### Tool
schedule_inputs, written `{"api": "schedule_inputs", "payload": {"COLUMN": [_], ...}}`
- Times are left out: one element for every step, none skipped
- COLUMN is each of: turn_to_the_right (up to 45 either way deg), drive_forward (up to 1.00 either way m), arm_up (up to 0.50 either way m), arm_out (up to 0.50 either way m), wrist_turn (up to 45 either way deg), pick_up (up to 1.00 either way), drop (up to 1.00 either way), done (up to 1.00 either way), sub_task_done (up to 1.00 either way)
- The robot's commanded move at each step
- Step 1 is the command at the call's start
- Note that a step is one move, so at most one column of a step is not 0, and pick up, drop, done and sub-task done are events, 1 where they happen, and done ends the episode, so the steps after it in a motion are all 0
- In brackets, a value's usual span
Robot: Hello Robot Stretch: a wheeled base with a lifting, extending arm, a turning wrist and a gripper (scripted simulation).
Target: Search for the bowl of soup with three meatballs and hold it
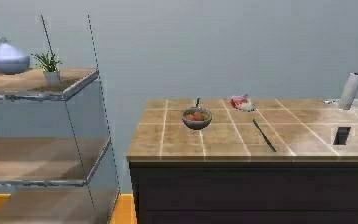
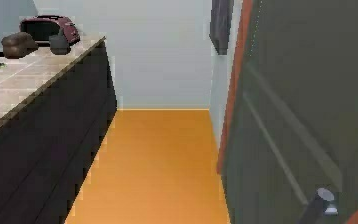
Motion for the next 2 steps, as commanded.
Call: {"api": "schedule_inputs", "payload": {"turn_to_the_right": [0.0, -45.0], "drive_forward": [0.15, 0.00], "arm_up": [0.00, 0.00], "arm_out": [0.00, 0.00], "wrist_turn": [0.0, 0.0], "pick_up": [0.00, 0.00], "drop": [0.00, 0.00], "done": [0.00, 0.00], "sub_task_done": [0.00, 0.00]}}
